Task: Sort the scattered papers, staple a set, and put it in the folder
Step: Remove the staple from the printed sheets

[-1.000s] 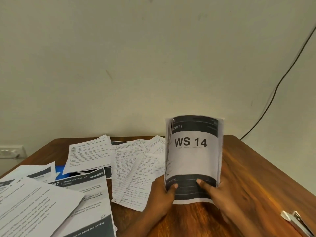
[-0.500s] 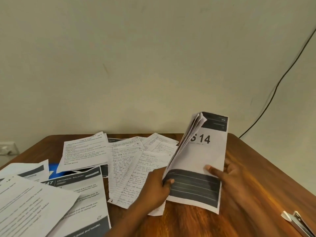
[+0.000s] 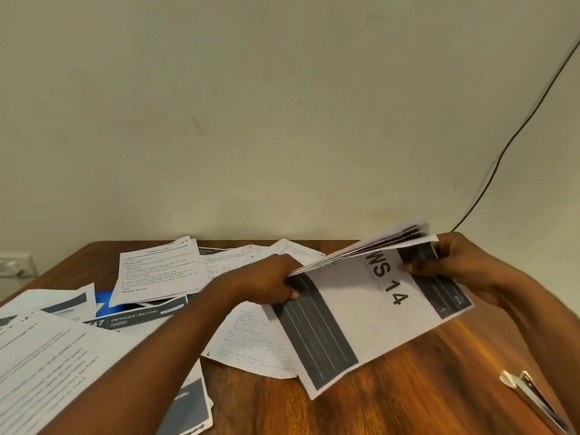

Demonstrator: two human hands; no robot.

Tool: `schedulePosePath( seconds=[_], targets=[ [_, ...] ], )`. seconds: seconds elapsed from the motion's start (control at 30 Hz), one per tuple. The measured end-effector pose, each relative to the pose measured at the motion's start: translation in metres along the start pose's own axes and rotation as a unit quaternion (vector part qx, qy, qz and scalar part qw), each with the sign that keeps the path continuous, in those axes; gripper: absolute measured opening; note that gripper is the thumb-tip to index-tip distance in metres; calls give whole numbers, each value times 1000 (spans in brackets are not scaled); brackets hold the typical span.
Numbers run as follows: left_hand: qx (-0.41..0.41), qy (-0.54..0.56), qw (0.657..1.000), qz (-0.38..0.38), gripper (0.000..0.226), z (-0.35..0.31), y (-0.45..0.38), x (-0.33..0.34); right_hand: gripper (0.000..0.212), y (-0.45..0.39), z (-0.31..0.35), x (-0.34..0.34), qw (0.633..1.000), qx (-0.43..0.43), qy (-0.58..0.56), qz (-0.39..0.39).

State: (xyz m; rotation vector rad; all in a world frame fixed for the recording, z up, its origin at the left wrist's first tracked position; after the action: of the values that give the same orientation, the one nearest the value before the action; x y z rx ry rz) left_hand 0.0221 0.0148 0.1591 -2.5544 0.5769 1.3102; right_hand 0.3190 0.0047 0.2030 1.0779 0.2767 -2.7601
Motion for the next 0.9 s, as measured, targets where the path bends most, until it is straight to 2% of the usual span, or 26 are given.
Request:
schedulePosePath(
  seconds=[0.07,0.1,0.13,0.2,0.23,0.3,0.4,0.47,0.5,0.57,0.67,0.77,0.83,0.9],
  targets=[
    [10,-6,1000,6,61,-2,-2,-3,86,0,-1,10,1000,-15,-22,5],
    [12,2,1000,3,57,-2,-3,-4,86,-1,-4,12,999,-17,-38,-5],
    [12,18,1000,-6,53,0,-4,-7,77,0,-6,14,998,-17,-56,-17],
    [6,74,997,-36,41,9,-4,-15,35,4,-6,19,992,-16,-115,-39],
    [3,119,991,-55,33,15,-2,-19,22,5,-5,23,990,-25,-135,-40],
    [-2,241,966,-94,30,29,4,-25,29,7,-16,32,985,-9,-169,-40],
    [-16,415,889,-191,39,53,14,-18,31,2,-48,47,968,65,-239,-46],
    [-31,498,839,-216,45,68,17,2,39,2,-65,59,958,95,-265,-51],
    [-34,520,827,-213,46,72,17,13,40,4,-71,66,954,102,-277,-58],
    [-37,537,820,-198,43,79,16,36,45,7,-80,78,945,102,-300,-74],
    [-54,549,813,-185,40,87,13,64,69,12,-88,86,937,88,-323,-100],
    [-82,564,801,-185,47,90,7,82,90,14,-94,91,928,70,-345,-118],
    [-87,563,798,-197,47,92,3,87,82,15,-95,91,928,61,-340,-140],
    [-85,545,807,-213,47,93,1,88,58,16,-96,87,929,53,-326,-165]
  ],
)
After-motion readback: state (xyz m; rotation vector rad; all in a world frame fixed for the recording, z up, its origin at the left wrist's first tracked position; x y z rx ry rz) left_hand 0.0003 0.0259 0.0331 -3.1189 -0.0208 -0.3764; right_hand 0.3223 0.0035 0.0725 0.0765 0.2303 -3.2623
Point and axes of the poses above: each hand's wrist, its own y-axis away from the middle knuckle, its own x-axis out of the palm, z = x × y, the point moved 7 cm from there along -y, towards the middle knuckle, and after that the axes turned 13 degrees about y, right-handed, at the moved point
